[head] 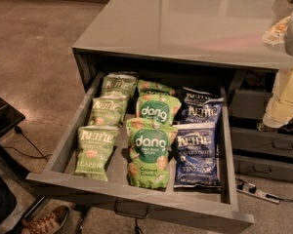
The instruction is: Pick green jalapeno chip bag from top drawer and place on counter
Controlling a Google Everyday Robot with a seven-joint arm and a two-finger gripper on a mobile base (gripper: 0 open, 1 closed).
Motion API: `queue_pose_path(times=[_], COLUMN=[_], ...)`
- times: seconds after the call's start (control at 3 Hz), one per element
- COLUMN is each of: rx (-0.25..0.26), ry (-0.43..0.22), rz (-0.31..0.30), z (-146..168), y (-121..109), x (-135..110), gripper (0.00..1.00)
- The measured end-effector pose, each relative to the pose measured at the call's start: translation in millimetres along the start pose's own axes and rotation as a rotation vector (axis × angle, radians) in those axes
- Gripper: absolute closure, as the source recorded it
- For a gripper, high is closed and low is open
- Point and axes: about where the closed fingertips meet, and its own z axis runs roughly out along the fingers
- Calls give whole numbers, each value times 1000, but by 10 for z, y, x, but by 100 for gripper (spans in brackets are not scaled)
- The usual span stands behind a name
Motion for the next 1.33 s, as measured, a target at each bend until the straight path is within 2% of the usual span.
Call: queue_pose_path(times=[0.33, 0.67, 1.0, 1.33], rx=[0, -29, -82, -174], ry=[0, -37, -121, -108], rz=[0, -36, -95, -157], z=[0, 240, 674, 1198], y=[0, 118, 461, 639], x=[0, -253, -737, -1165], gripper=[0, 0, 0, 0])
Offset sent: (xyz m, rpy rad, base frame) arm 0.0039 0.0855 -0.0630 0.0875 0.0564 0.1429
